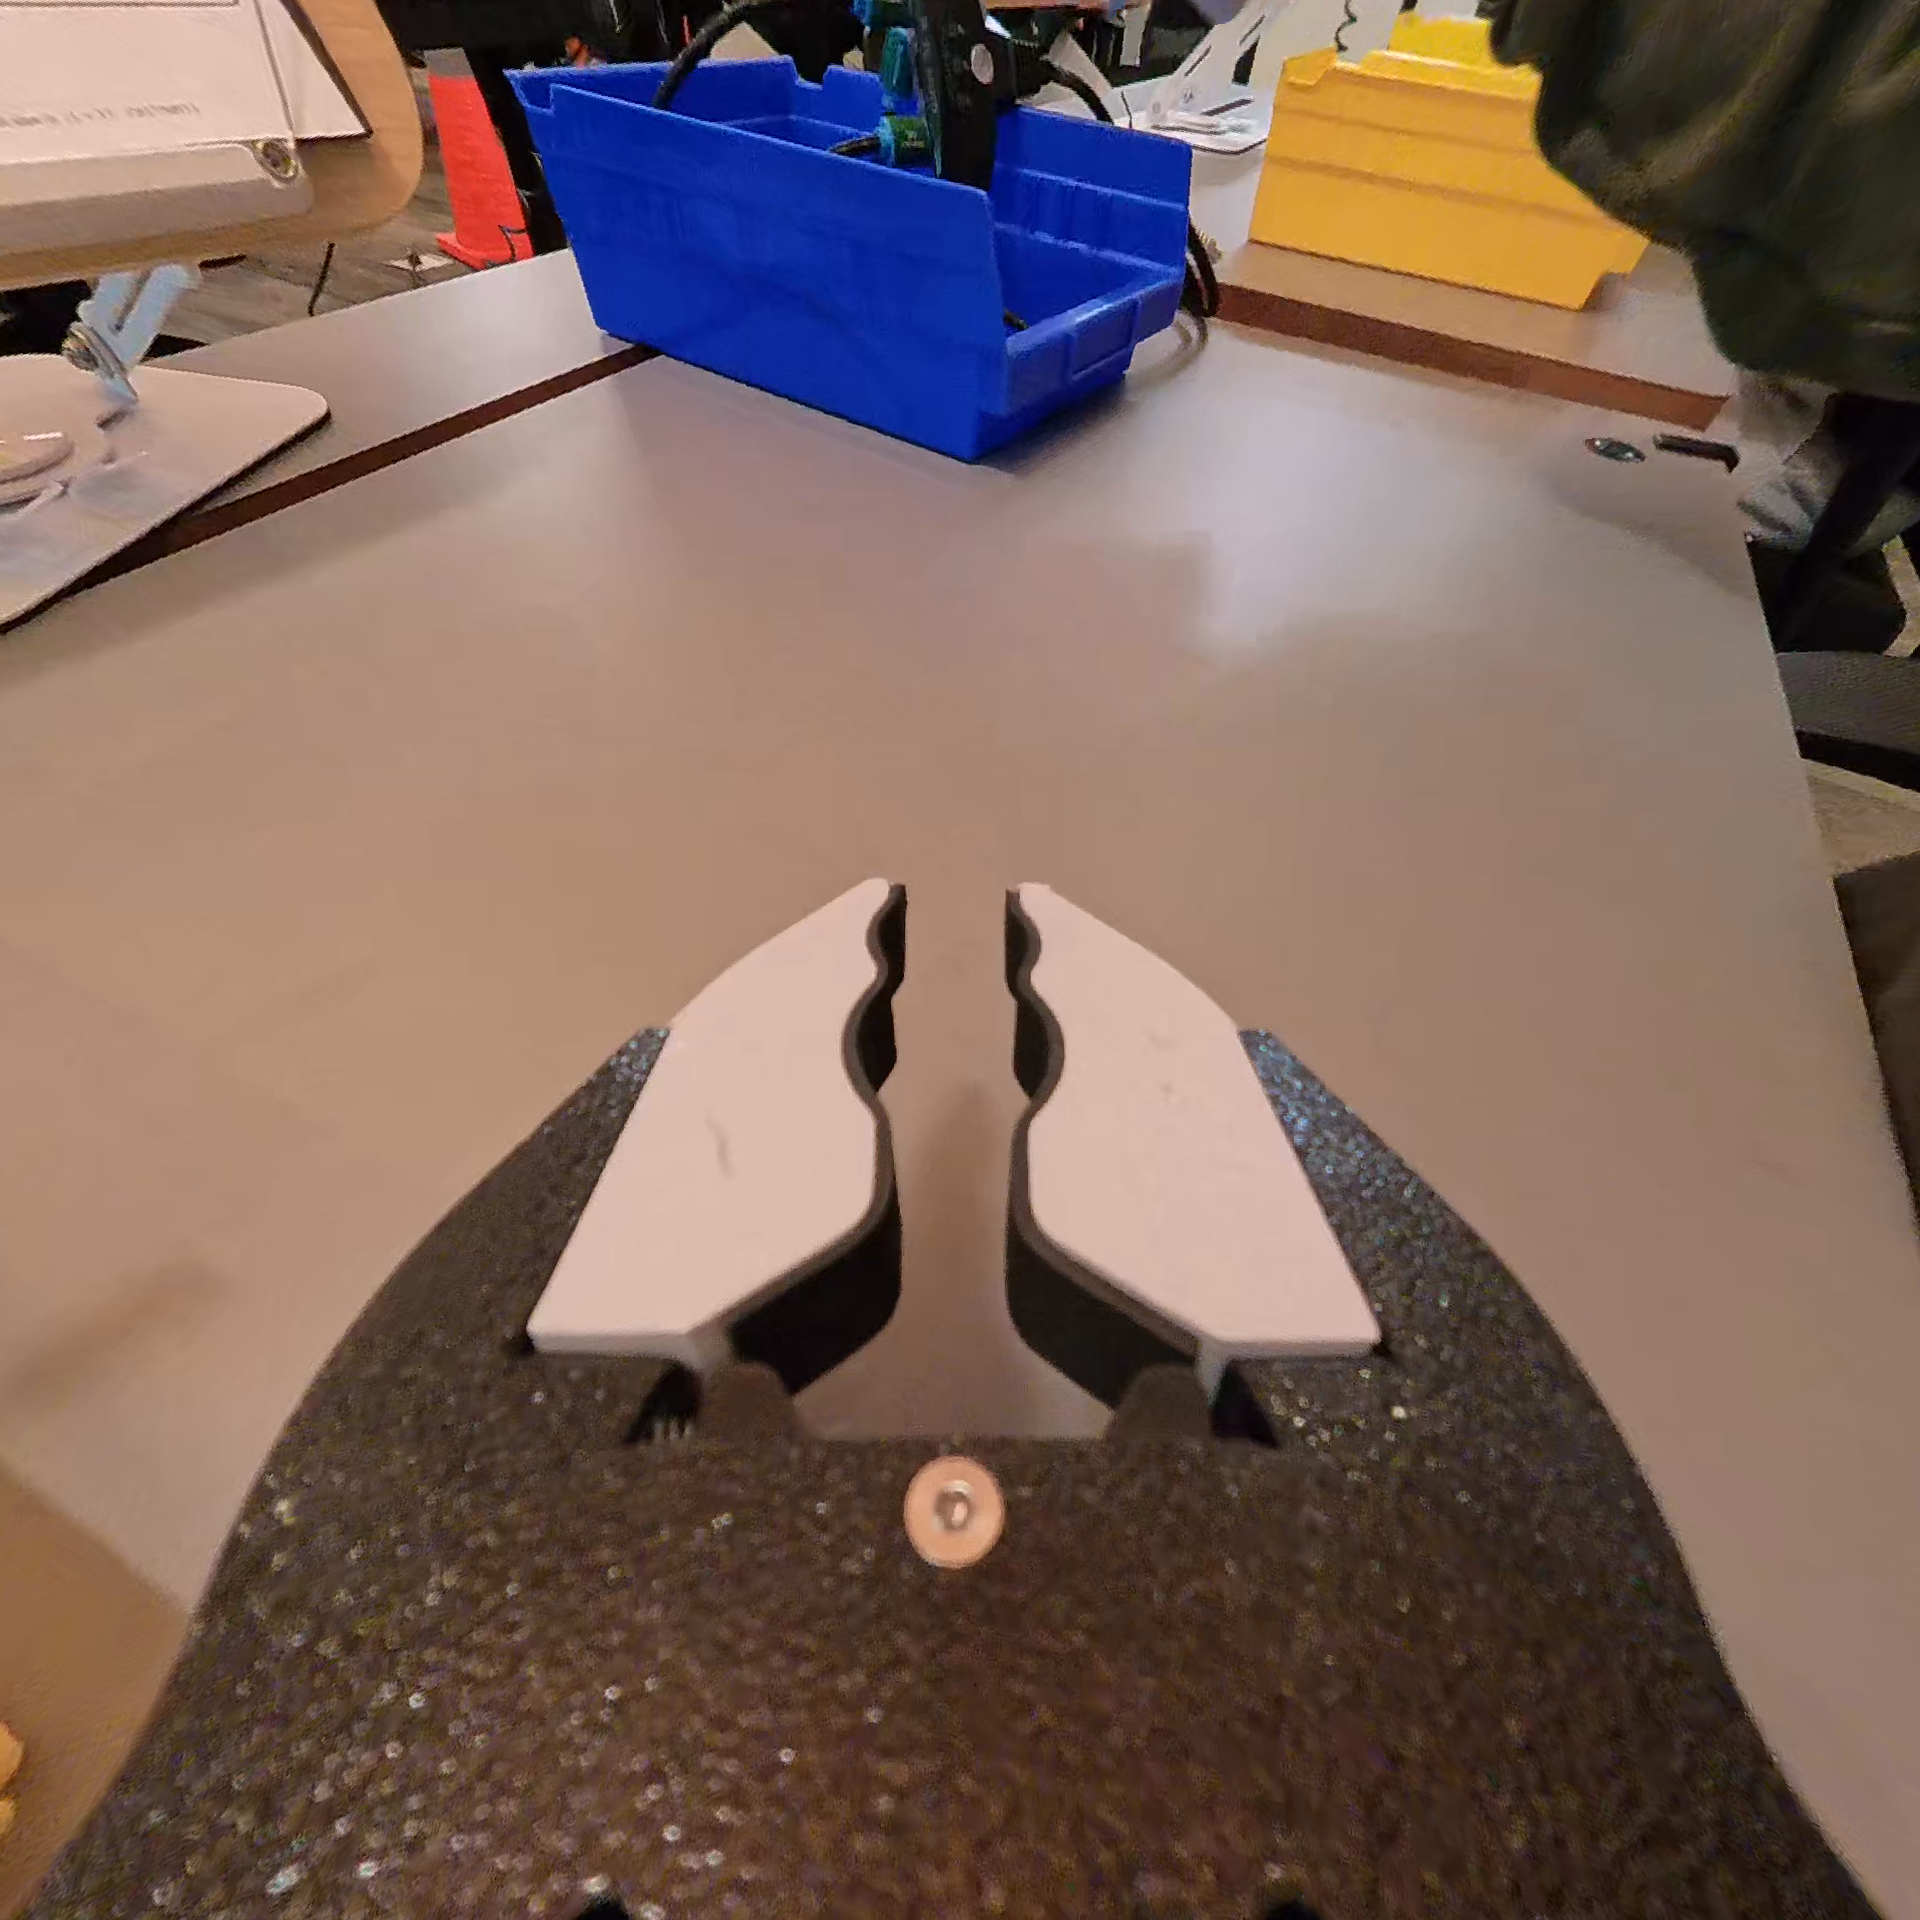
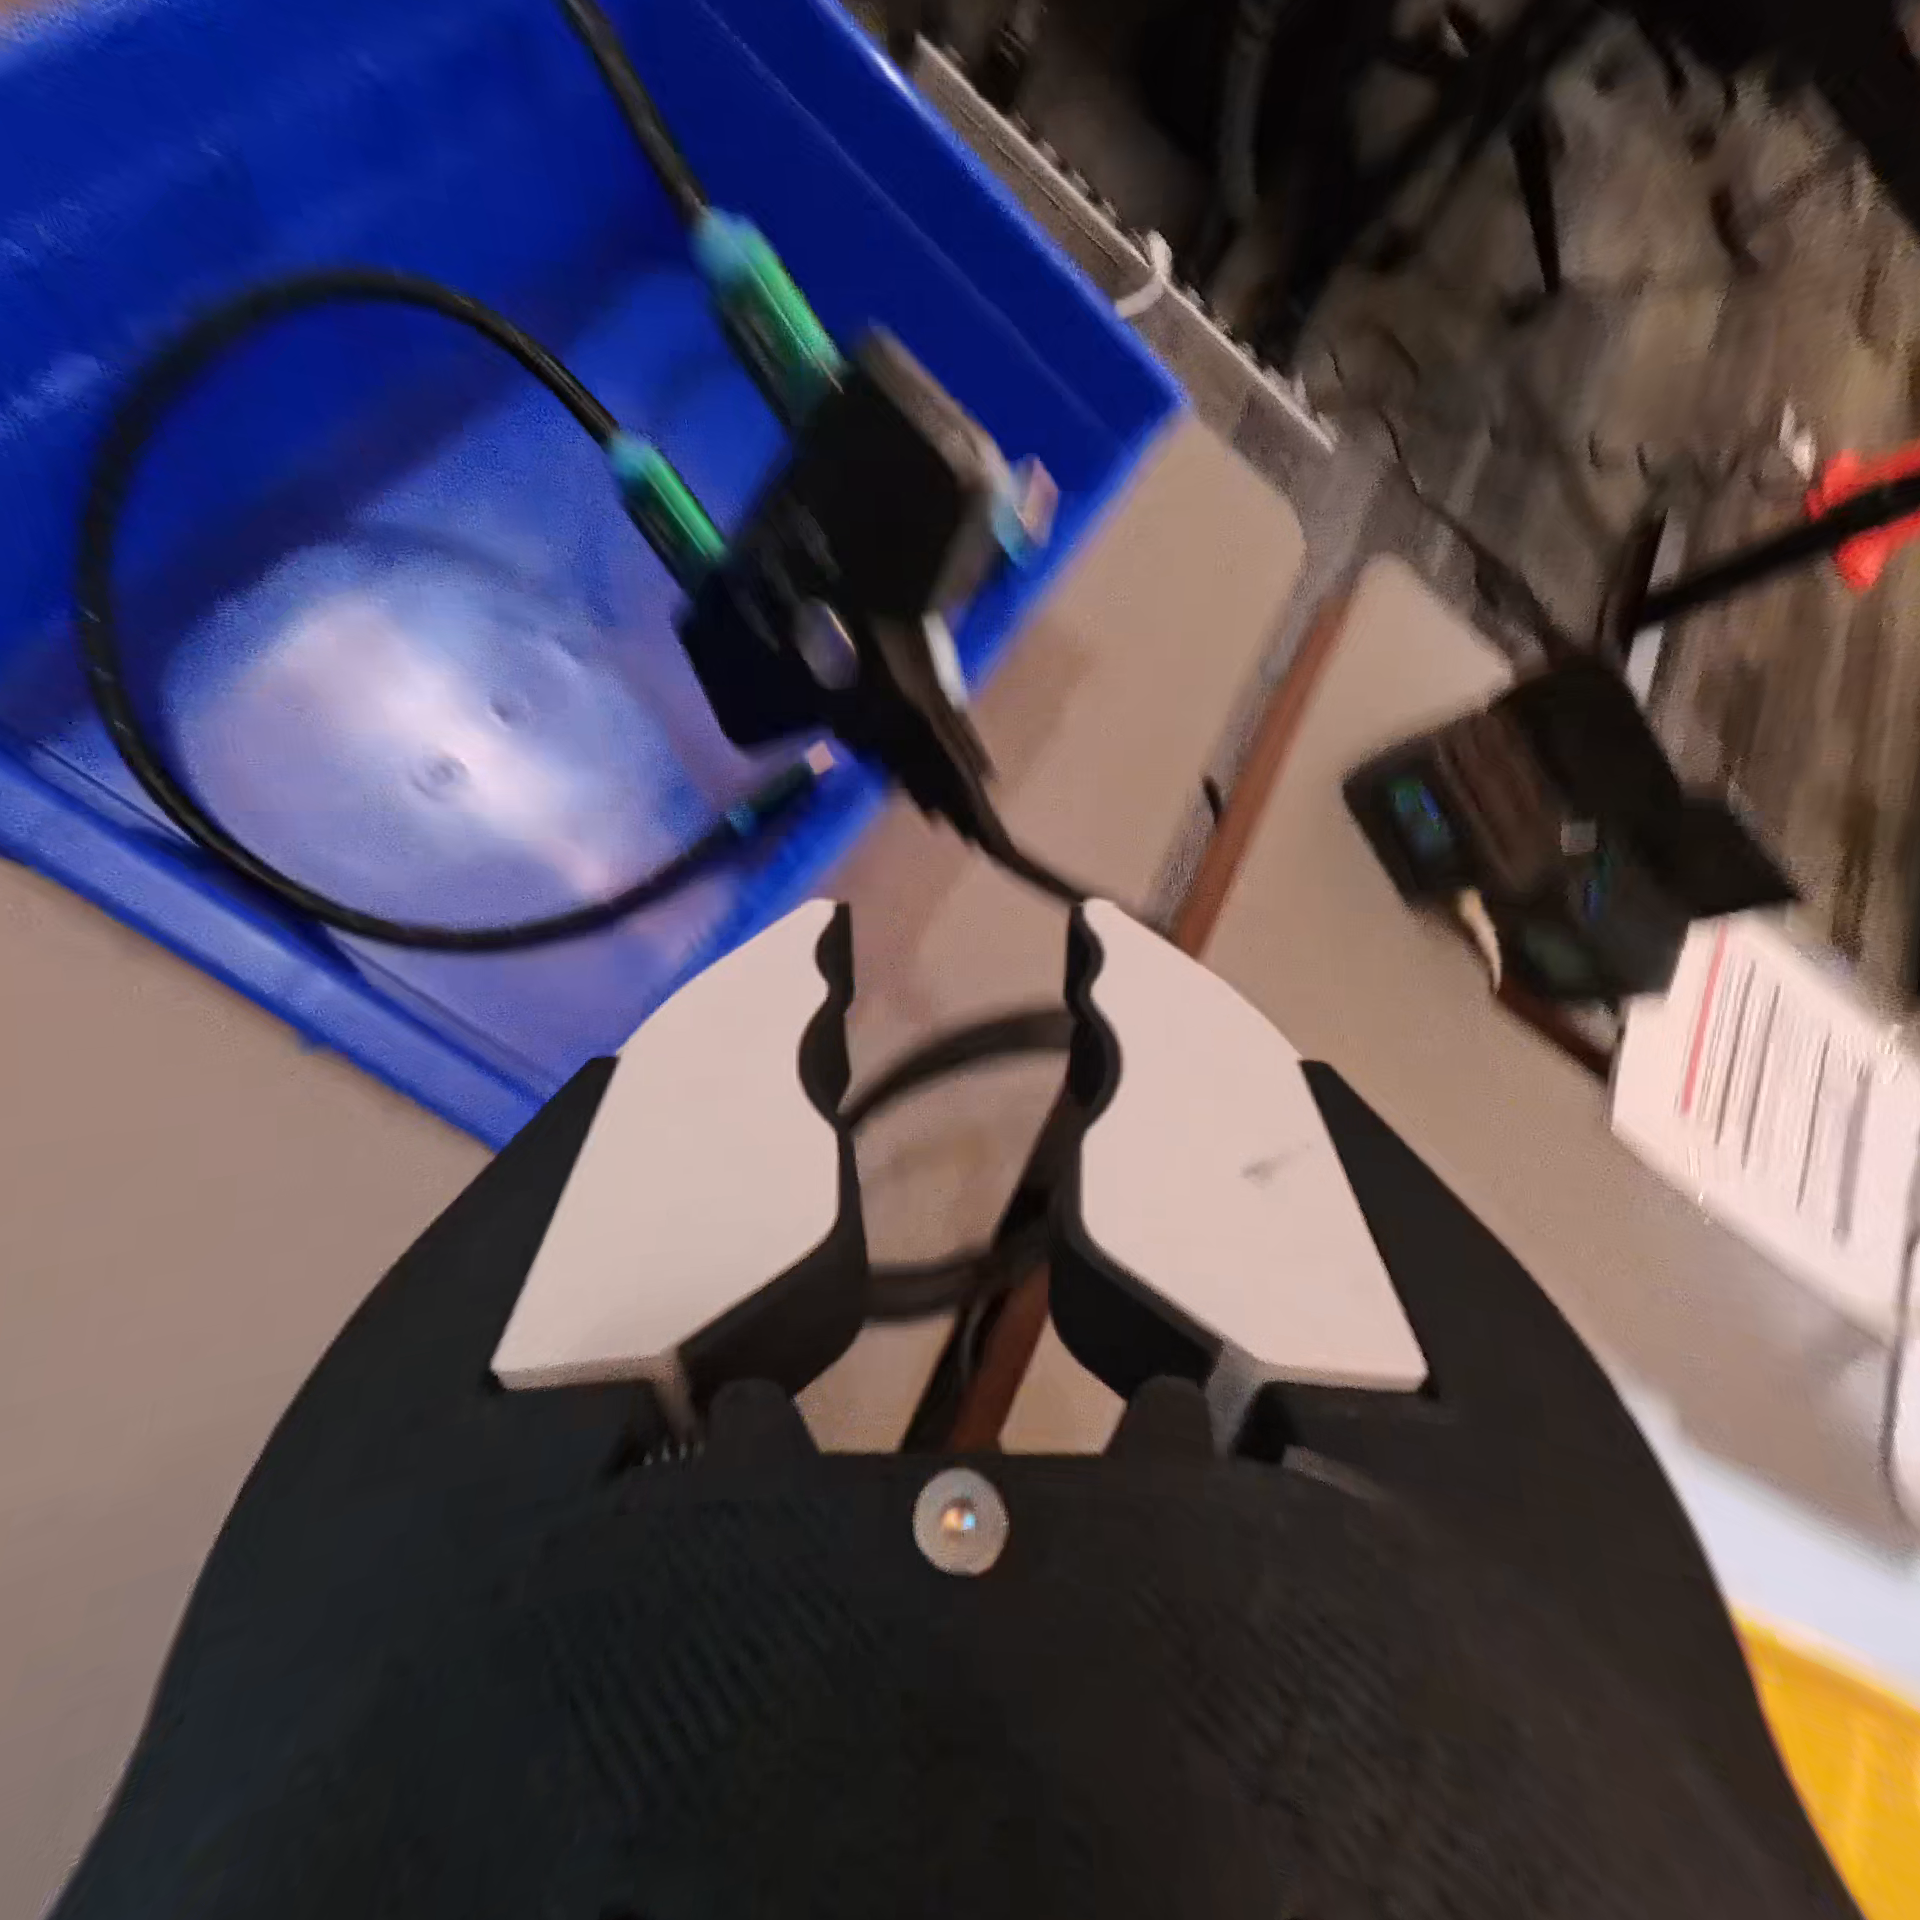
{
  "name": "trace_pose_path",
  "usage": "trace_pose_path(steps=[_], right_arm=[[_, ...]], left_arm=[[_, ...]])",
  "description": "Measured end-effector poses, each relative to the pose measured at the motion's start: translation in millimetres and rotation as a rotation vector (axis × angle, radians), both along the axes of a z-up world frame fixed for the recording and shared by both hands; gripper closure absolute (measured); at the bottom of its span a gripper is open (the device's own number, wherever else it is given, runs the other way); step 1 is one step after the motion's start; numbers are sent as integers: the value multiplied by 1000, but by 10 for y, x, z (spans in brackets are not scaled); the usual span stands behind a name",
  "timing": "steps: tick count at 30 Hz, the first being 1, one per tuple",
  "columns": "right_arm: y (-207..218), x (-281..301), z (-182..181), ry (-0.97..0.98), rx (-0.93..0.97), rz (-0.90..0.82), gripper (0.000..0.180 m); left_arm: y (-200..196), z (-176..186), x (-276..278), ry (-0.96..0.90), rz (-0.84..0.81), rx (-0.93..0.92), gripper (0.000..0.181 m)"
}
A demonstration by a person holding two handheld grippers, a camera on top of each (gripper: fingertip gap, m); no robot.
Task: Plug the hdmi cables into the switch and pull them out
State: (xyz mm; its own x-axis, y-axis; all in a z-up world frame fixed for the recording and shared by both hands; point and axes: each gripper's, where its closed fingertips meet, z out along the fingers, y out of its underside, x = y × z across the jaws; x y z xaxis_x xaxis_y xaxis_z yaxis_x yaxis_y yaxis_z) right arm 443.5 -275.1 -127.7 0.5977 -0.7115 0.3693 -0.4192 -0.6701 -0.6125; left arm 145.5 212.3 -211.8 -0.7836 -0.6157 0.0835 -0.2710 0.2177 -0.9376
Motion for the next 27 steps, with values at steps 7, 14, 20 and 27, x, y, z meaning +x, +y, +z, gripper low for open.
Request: trace_pose_path(steps=[7,14,20,27], right_arm=[[-420,-460,-657,118,373,-128,122],[-252,-227,-1036,-19,251,-191,168],[-141,-122,-296,-132,473,-161,171],[623,-117,790,-81,941,10,171]], left_arm=[[-110,-63,-22,25,-30,37,163],[-213,-95,-36,49,-22,52,163],[-151,-102,-145,48,-6,58,163],[-188,-79,-106,43,-25,36,164]])
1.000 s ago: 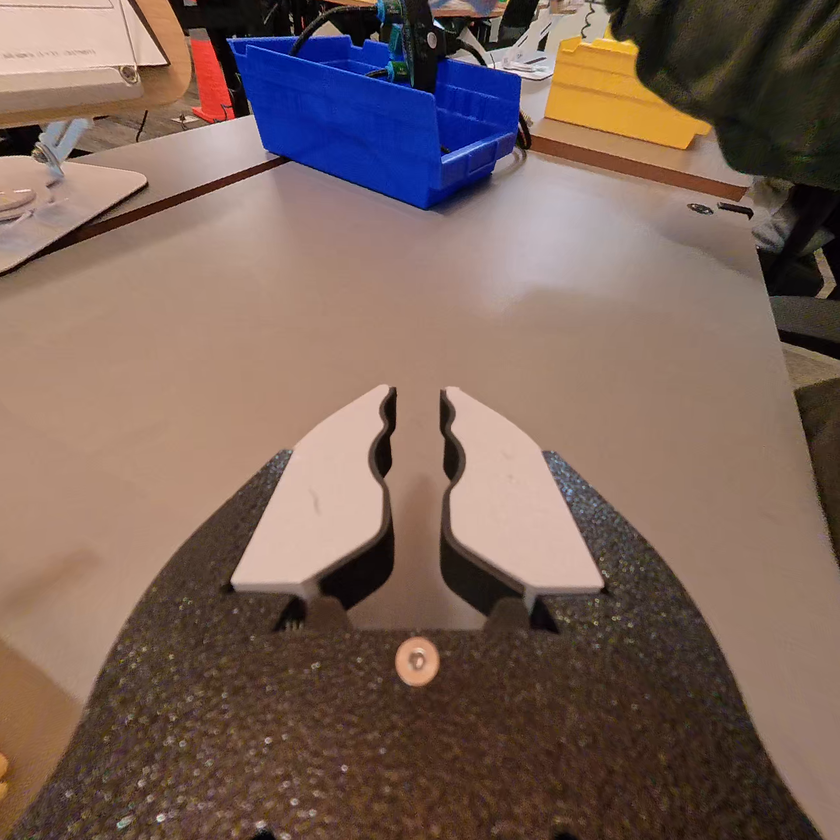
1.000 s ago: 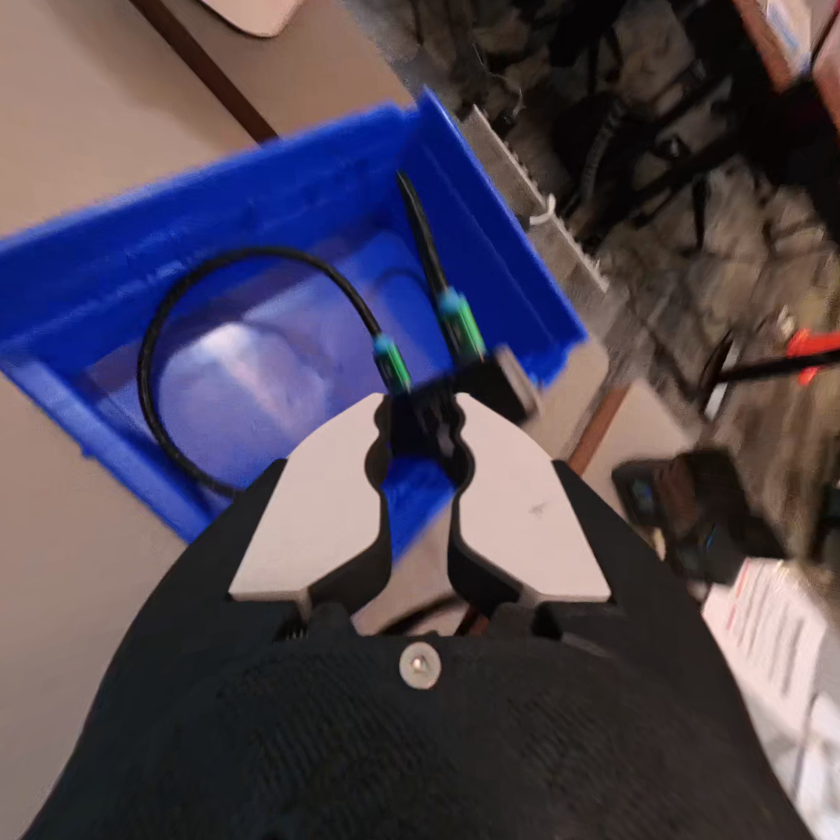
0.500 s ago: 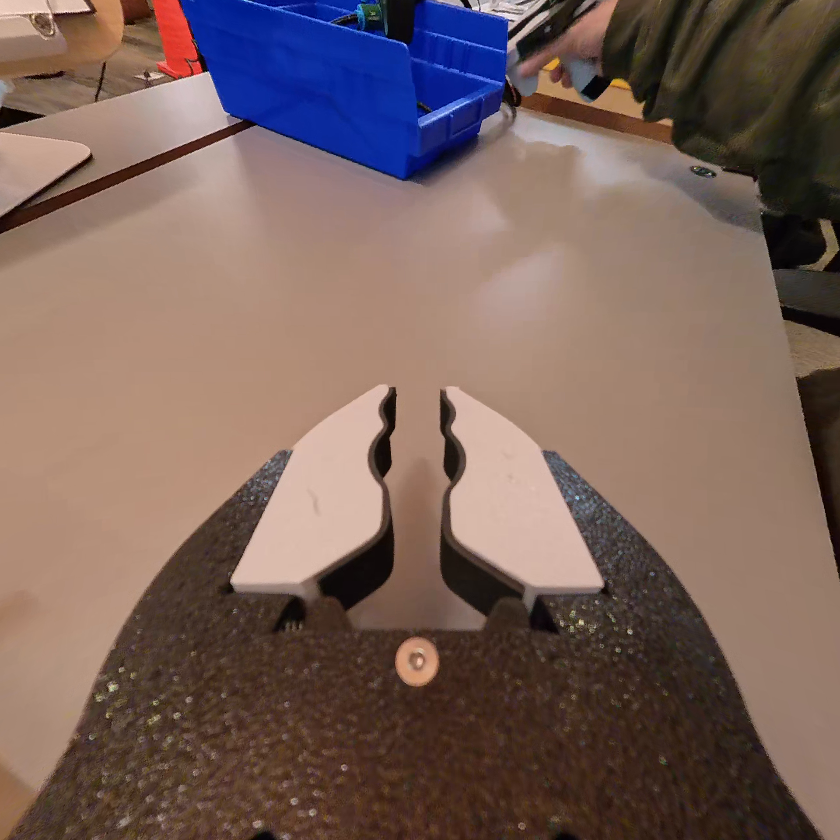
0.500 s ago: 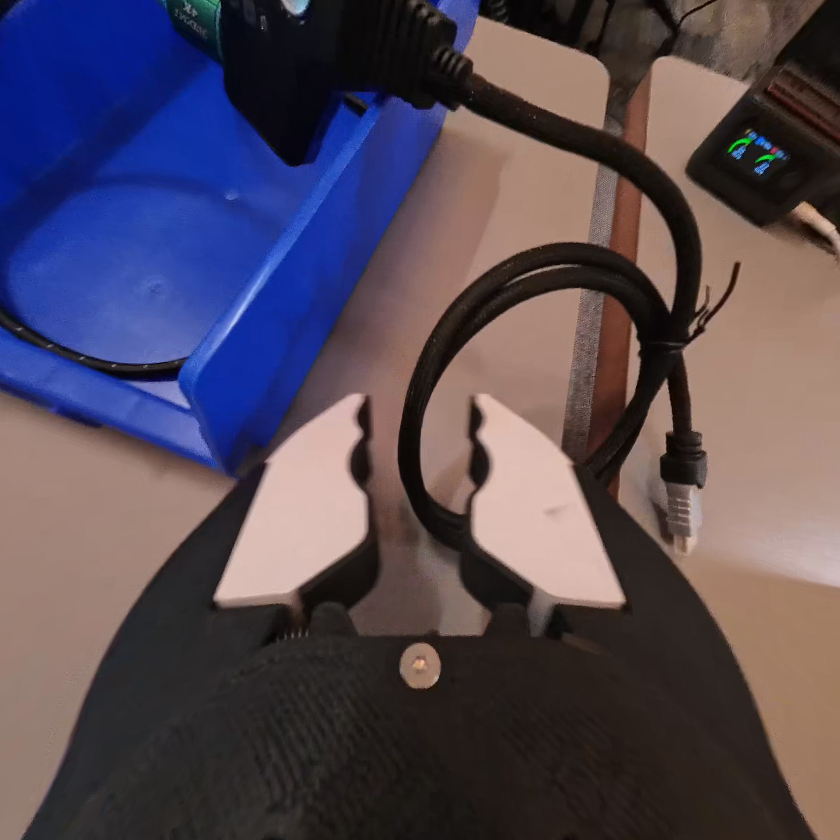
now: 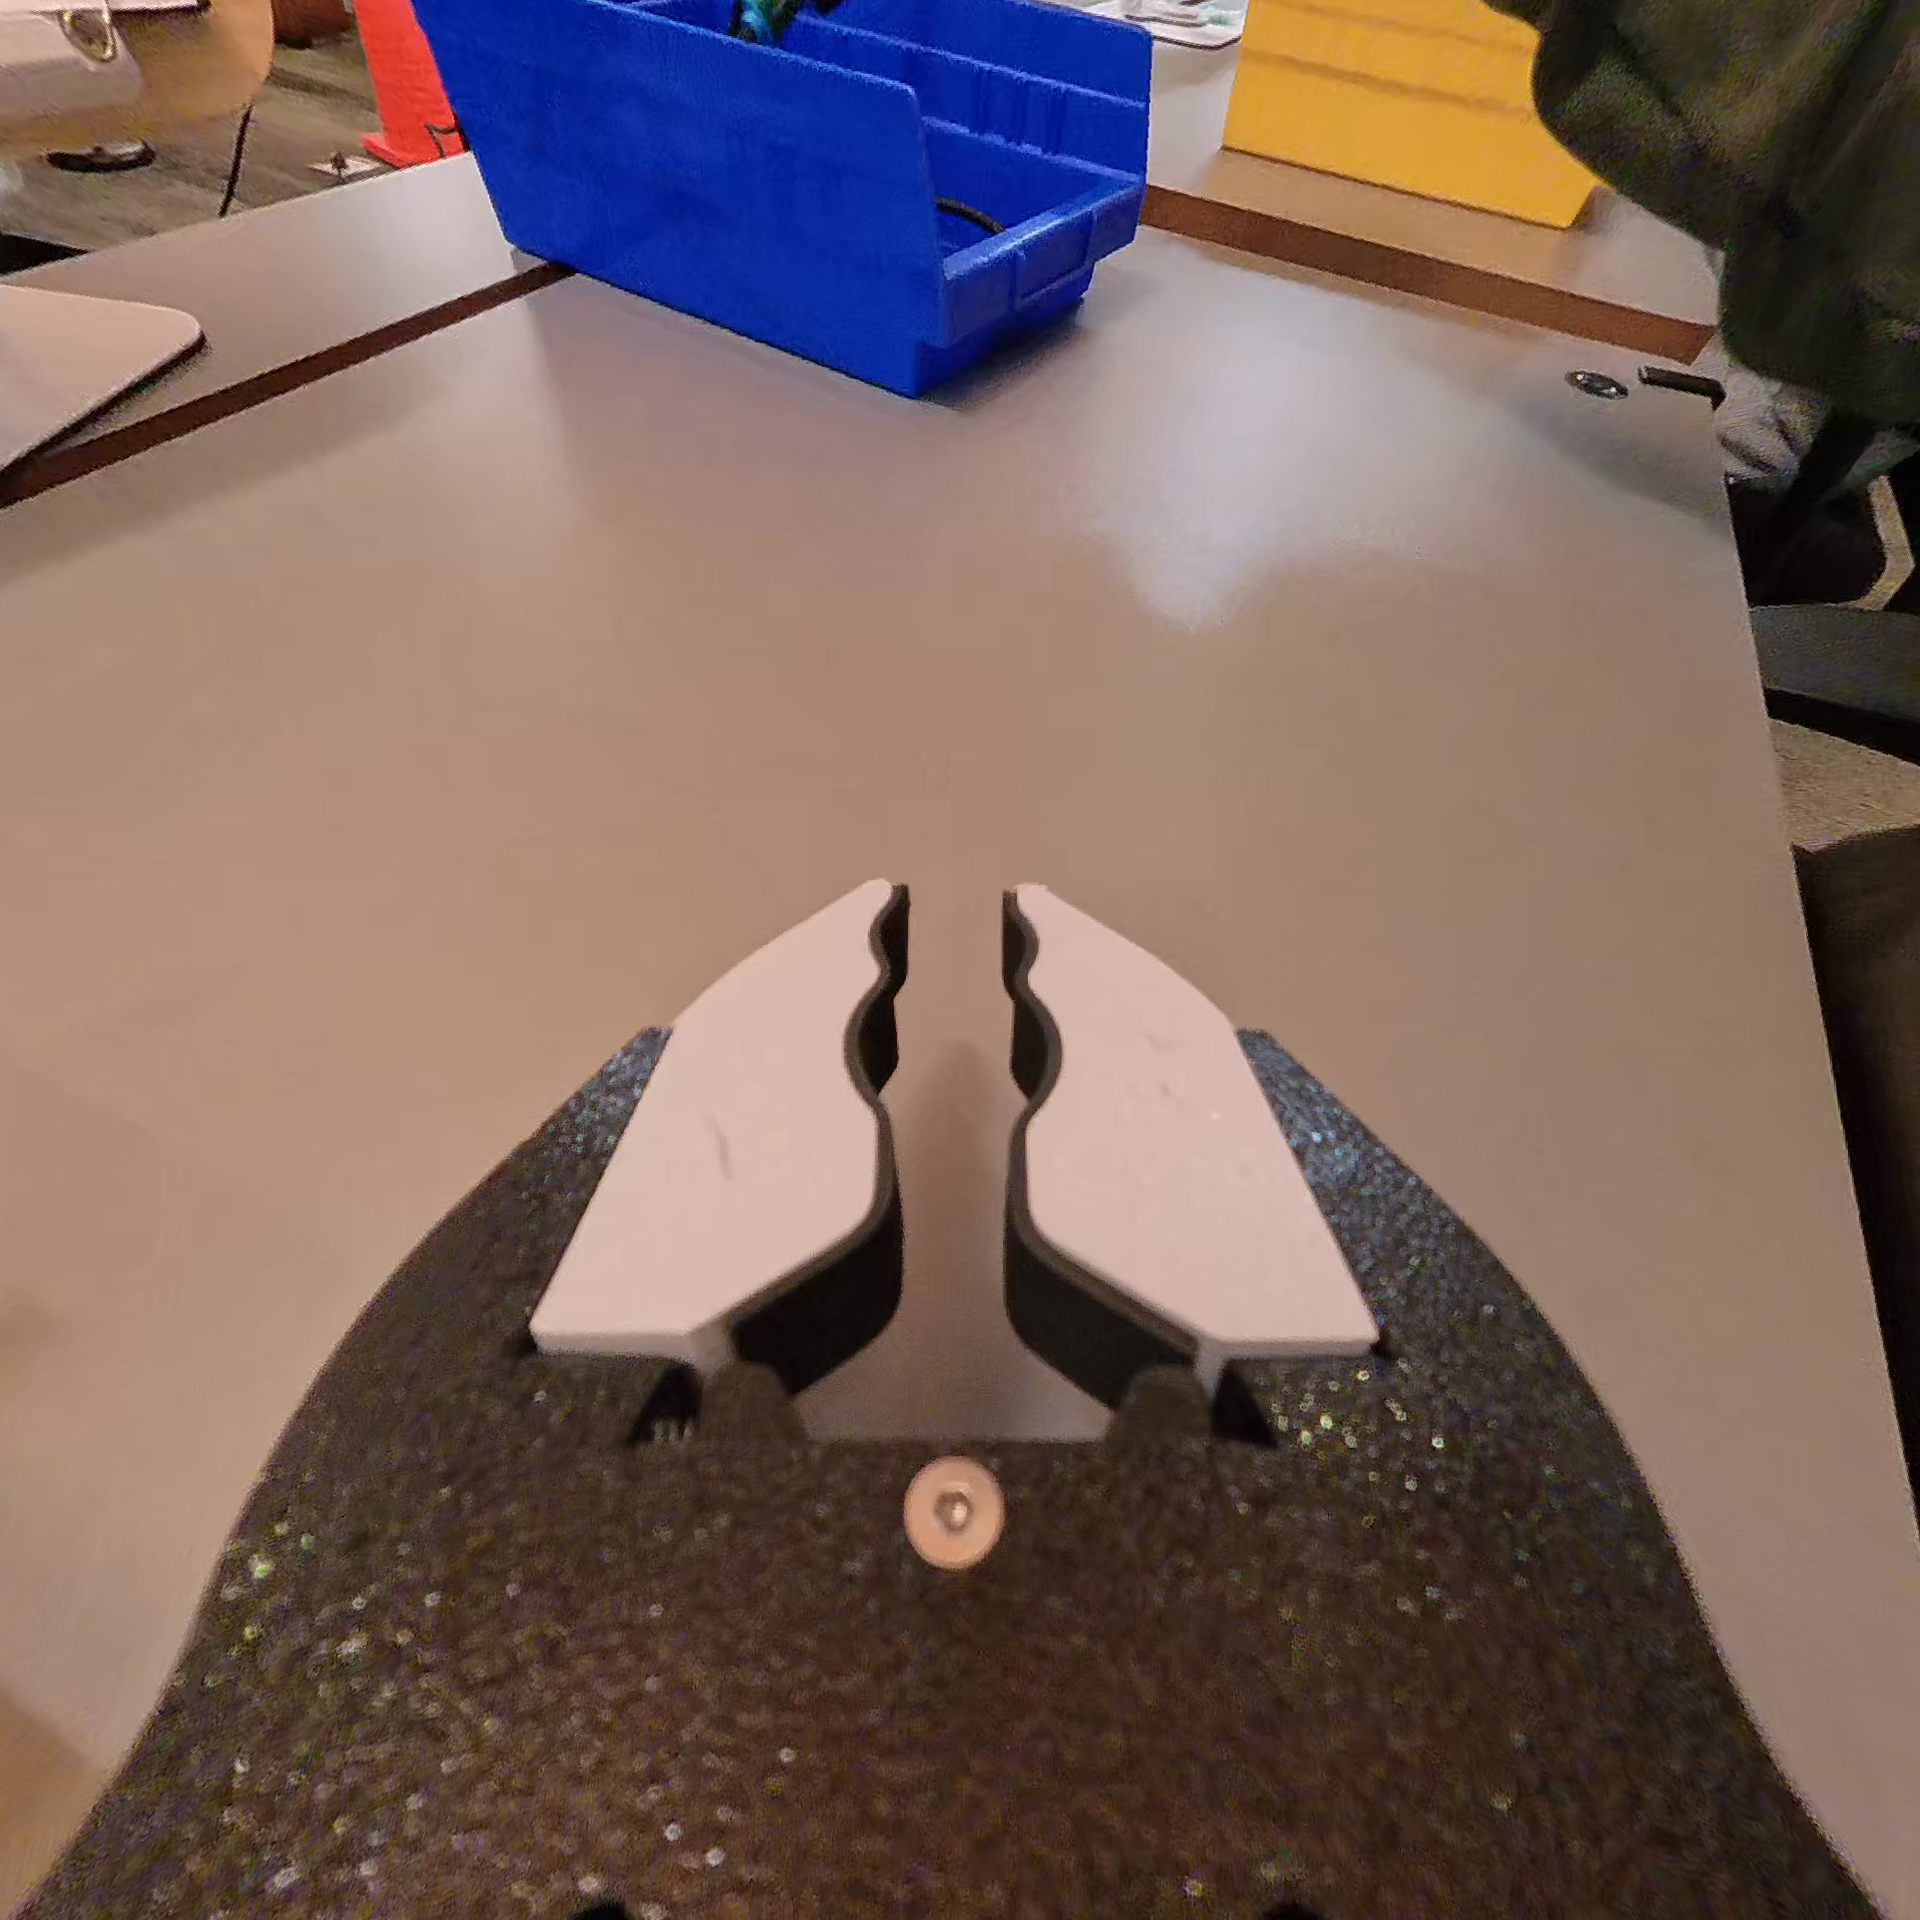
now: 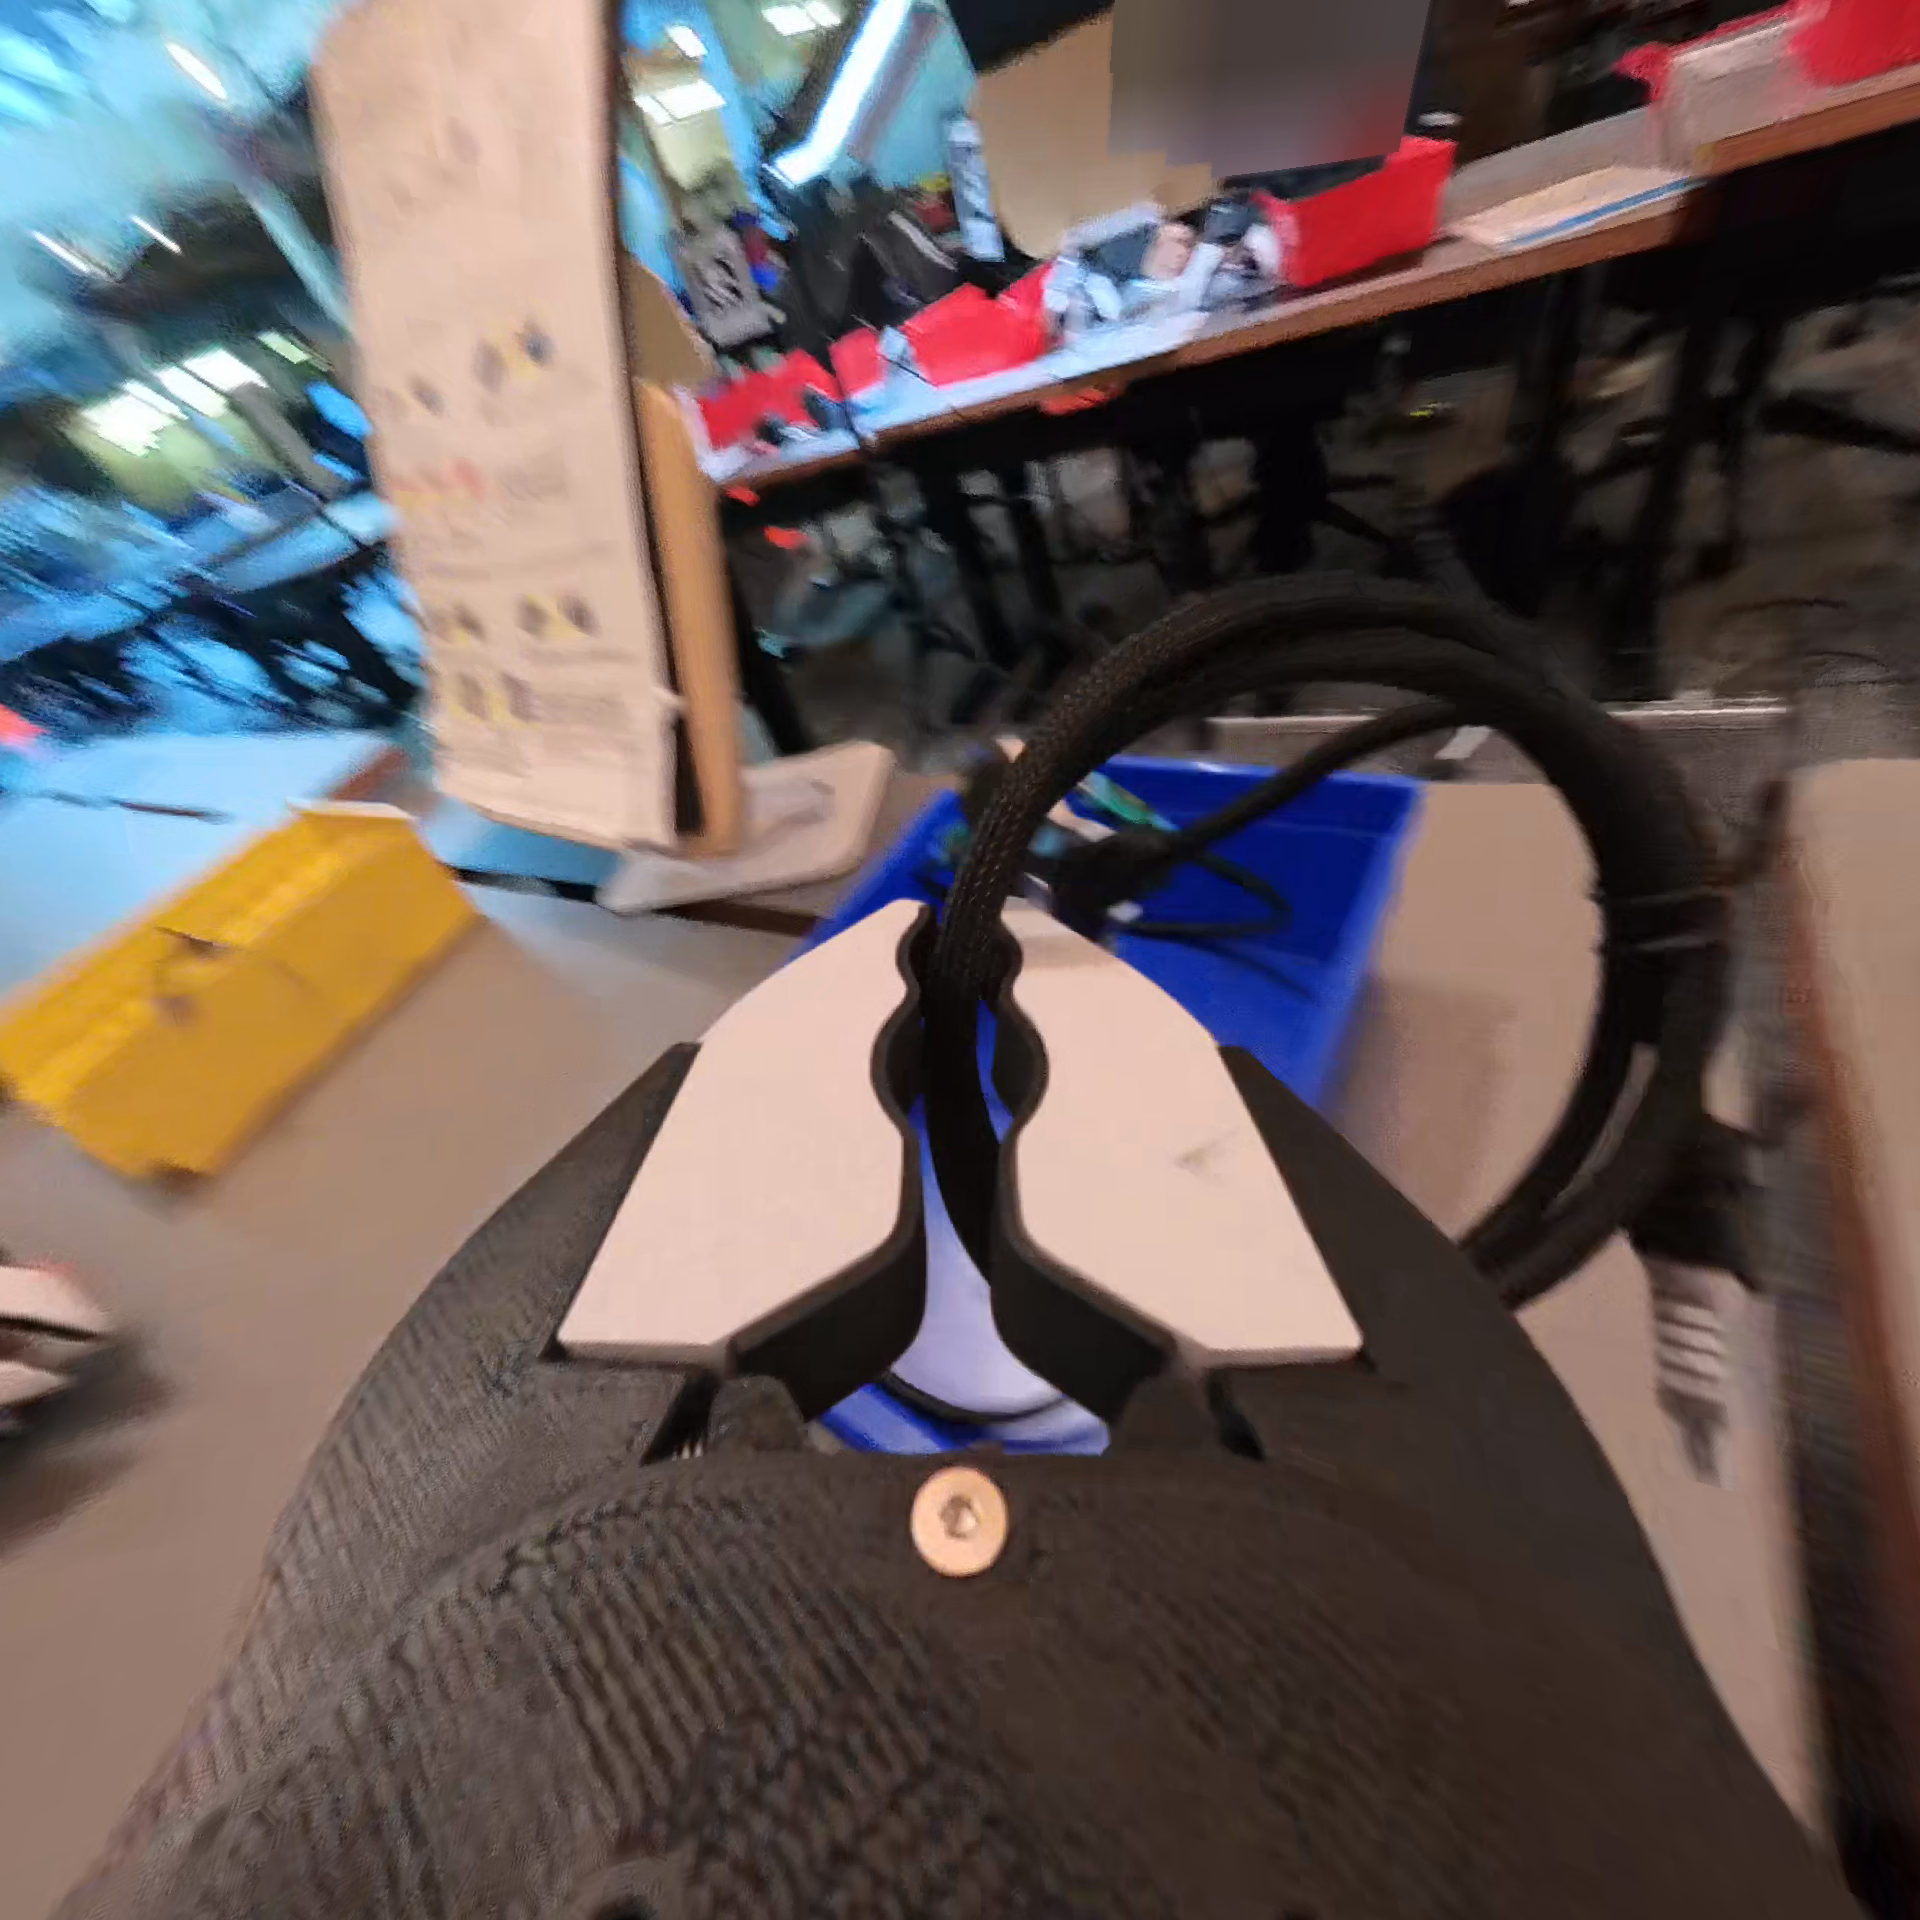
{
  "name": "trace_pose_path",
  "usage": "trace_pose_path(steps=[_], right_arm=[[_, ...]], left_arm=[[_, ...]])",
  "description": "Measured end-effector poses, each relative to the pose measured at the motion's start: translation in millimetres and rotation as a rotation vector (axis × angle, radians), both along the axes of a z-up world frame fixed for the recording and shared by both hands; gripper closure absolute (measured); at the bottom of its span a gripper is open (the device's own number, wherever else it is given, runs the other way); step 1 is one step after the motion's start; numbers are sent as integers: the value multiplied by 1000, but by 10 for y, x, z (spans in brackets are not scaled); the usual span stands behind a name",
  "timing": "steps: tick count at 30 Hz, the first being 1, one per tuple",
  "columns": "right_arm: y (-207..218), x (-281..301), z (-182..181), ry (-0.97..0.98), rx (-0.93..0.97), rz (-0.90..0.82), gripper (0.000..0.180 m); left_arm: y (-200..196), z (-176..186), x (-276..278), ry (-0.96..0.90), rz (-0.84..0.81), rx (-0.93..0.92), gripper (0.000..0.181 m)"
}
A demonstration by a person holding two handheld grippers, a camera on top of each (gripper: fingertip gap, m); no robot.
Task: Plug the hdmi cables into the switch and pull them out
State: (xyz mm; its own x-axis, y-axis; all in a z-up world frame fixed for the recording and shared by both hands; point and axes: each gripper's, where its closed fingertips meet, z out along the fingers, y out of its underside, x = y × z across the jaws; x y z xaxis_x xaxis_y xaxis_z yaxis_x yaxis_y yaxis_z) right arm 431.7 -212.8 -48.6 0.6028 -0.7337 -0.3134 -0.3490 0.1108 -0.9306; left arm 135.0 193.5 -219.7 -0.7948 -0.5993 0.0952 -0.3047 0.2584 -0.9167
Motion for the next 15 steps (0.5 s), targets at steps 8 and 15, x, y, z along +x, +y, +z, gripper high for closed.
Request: trace_pose_path(steps=[8,15], right_arm=[[786,72,308,96,602,216,172],[659,266,-806,200,201,-145,172]], left_arm=[[11,77,34,-29,10,-51,166],[-26,110,14,-53,-9,-63,167]])
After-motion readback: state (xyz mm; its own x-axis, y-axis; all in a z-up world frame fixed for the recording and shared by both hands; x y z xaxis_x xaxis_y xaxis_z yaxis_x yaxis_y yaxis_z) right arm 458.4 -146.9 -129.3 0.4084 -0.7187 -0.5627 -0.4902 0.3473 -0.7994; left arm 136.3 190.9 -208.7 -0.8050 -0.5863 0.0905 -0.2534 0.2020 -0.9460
